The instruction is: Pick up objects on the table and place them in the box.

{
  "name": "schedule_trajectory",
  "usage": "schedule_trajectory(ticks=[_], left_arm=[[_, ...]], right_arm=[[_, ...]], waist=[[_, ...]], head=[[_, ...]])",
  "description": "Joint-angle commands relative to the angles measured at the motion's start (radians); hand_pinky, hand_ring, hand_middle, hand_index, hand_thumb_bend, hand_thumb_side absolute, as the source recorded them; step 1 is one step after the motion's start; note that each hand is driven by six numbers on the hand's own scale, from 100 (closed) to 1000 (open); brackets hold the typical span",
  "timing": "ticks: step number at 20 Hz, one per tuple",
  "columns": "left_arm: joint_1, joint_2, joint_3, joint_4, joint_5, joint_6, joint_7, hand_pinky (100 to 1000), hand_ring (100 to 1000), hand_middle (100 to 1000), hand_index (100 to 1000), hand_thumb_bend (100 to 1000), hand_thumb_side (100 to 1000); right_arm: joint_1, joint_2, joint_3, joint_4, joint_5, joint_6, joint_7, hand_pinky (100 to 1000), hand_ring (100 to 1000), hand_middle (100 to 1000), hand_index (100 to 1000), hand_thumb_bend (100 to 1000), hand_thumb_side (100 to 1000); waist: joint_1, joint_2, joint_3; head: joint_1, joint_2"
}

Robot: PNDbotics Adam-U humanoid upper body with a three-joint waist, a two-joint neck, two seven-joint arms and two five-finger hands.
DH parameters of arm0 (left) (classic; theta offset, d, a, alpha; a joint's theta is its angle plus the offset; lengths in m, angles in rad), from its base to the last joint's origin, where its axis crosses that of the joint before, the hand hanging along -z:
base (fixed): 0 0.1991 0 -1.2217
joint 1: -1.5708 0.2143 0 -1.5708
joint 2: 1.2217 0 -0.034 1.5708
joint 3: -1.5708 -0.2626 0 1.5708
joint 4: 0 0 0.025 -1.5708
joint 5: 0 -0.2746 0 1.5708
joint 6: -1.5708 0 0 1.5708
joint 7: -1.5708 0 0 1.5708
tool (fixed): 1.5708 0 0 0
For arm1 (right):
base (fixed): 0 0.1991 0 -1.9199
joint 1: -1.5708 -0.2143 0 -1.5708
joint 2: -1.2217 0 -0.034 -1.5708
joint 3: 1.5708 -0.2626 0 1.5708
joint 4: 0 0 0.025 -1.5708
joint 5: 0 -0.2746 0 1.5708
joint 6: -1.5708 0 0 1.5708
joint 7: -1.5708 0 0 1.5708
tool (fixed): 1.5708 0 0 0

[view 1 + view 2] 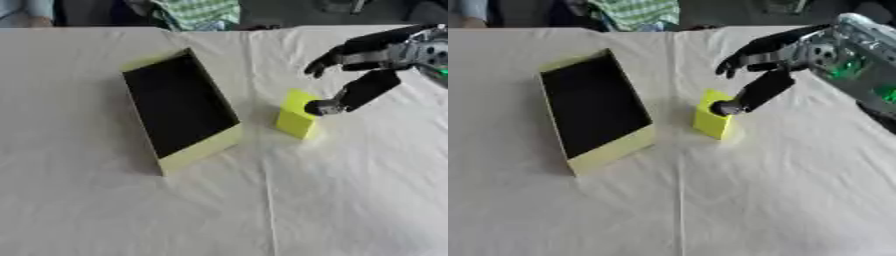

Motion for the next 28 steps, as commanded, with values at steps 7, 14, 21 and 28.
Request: schedule_trajectory(ticks=[7,14,21,28], left_arm=[[-0.002,0.006,0.0,-0.02,0.008,-0.001,-0.008,646,542,540,713,100,803],[-0.003,0.002,-0.001,-0.02,0.01,-0.001,-0.011,646,542,541,714,100,803],[-0.006,-0.001,-0.002,-0.02,0.013,-0.001,-0.016,646,543,541,714,100,803],[-0.008,-0.004,-0.004,-0.02,0.017,0.001,-0.021,647,543,543,714,100,802]], right_arm=[[-0.028,0.017,0.006,0.085,0.018,0.036,0.032,889,995,832,1000,396,890],[-0.045,0.054,0.015,0.148,0.033,0.045,0.032,888,996,831,1000,419,943],[-0.042,0.086,0.046,0.185,0.038,0.028,0.032,889,999,835,1000,443,926],[-0.036,0.105,0.063,0.218,0.033,0.0,0.032,890,1000,838,1000,411,799]], waist=[[-0.001,-0.001,0.004],[-0.002,0.002,0.006],[0.0,0.005,0.011],[0.001,0.009,0.013]], head=[[-0.008,-0.015],[-0.009,-0.013],[-0.01,-0.015],[-0.011,-0.016]])
